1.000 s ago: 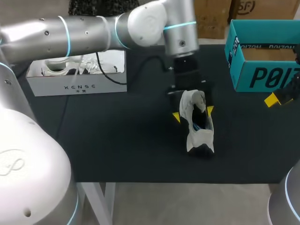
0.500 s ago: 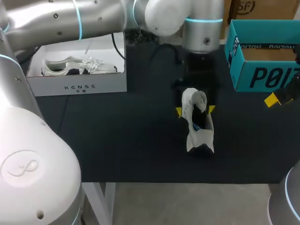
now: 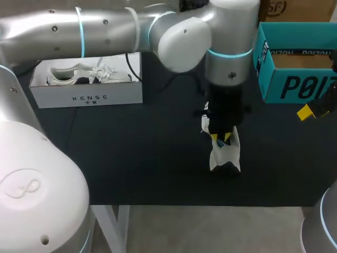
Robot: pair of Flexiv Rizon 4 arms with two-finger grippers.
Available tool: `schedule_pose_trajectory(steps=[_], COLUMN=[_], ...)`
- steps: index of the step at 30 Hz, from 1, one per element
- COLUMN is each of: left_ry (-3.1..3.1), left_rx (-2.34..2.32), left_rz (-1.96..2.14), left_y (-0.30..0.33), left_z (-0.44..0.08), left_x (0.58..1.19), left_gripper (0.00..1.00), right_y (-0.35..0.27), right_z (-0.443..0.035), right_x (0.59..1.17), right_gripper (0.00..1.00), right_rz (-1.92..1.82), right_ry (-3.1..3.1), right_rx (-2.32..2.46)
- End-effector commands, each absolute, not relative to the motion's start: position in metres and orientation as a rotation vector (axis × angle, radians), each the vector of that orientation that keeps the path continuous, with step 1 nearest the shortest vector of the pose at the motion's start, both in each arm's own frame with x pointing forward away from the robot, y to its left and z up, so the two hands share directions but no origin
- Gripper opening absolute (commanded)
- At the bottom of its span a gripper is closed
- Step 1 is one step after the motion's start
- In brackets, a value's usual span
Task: Take the shoe out of the shoebox, open the shoe tongue, remove and reinsert the insole, then place the shoe into the shoebox
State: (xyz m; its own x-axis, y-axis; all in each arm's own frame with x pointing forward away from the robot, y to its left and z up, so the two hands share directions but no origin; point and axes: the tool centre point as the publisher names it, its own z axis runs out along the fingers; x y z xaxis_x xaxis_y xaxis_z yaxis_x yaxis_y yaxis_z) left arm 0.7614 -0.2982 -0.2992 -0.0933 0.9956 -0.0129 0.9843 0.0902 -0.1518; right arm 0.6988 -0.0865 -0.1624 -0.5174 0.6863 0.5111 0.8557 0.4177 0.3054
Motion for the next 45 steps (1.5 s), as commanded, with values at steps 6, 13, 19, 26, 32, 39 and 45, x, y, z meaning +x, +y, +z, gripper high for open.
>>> schedule_pose_trajectory(steps=[6, 13, 19, 26, 32, 39, 45], left_ry=[-2.235, -2.213, -2.197, -2.185, -2.186, -2.164, -2.150], left_rx=[-2.128, -2.085, -2.093, -2.089, -2.094, -2.101, -2.097], left_rz=[0.204, 0.260, 0.275, 0.252, 0.235, 0.231, 0.209], left_y=[-0.291, -0.294, -0.308, -0.313, -0.320, -0.324, -0.322], left_z=[-0.318, -0.344, -0.351, -0.355, -0.352, -0.351, -0.356], left_x=[0.779, 0.777, 0.782, 0.787, 0.791, 0.793, 0.795], left_gripper=[0.00, 0.00, 0.00, 0.00, 0.00, 0.00, 0.00], right_y=[-0.087, -0.087, -0.087, -0.087, -0.087, -0.087, -0.087], right_z=[-0.163, -0.163, -0.163, -0.163, -0.163, -0.163, -0.163], right_x=[0.699, 0.699, 0.699, 0.699, 0.699, 0.699, 0.699], right_gripper=[1.00, 1.00, 1.00, 1.00, 1.00, 1.00, 1.00], right_rz=[-0.777, -0.777, -0.777, -0.777, -0.777, -0.777, -0.777], right_ry=[-2.369, -2.369, -2.369, -2.369, -2.369, -2.369, -2.369], right_rx=[-1.336, -1.336, -1.336, -1.336, -1.336, -1.336, -1.336])
